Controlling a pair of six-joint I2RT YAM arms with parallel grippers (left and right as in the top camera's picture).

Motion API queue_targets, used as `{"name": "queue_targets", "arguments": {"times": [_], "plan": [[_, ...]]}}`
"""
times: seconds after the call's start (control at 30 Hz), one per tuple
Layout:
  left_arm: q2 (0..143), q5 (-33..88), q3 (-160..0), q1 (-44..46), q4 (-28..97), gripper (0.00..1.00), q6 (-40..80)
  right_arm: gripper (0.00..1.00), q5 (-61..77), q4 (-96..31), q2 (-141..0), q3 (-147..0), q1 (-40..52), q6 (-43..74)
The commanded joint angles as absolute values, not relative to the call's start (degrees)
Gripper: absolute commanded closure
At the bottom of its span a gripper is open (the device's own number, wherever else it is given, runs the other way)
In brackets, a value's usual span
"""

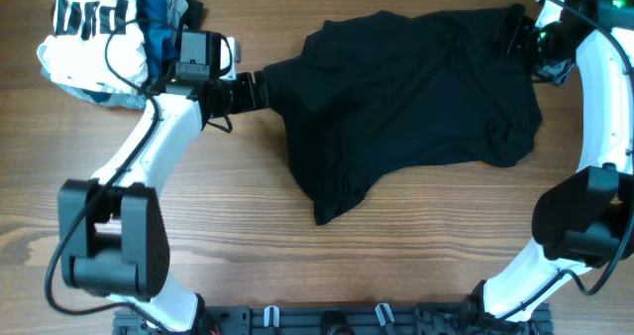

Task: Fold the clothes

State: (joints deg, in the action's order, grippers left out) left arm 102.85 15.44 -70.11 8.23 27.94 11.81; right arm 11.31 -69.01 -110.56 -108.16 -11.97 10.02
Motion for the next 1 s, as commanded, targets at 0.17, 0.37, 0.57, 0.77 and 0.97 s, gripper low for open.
{"name": "queue_targets", "arguments": {"times": [0.17, 0.37, 0.57, 0.77, 0.97], "plan": [[105.6, 28.2, -71.0, 13.5, 31.7, 0.11, 2.3, 0.06, 13.7, -76.6, -108.0, -108.4, -11.7, 7.0], [99.3, 32.3, -71.0, 17.3, 42.1, 0.13, 1.7, 0.02, 9.8, -82.6, -105.0, -108.2, -11.7, 9.5], [93.0, 31.9, -71.0, 22.4, 52.7, 0.07, 1.7, 0.00, 8.1, -84.9, -102.0, -103.9, -11.7, 12.2], [92.8, 31.9, -71.0, 30.0, 57.7, 0.00, -1.3, 0.00, 8.5, -77.5, -97.5, -90.2, -11.7, 12.6], [93.4, 23.9, -70.9, 37.8, 57.6, 0.00, -1.1, 0.00, 12.1, -70.8, -95.5, -81.2, -11.7, 12.4]]}}
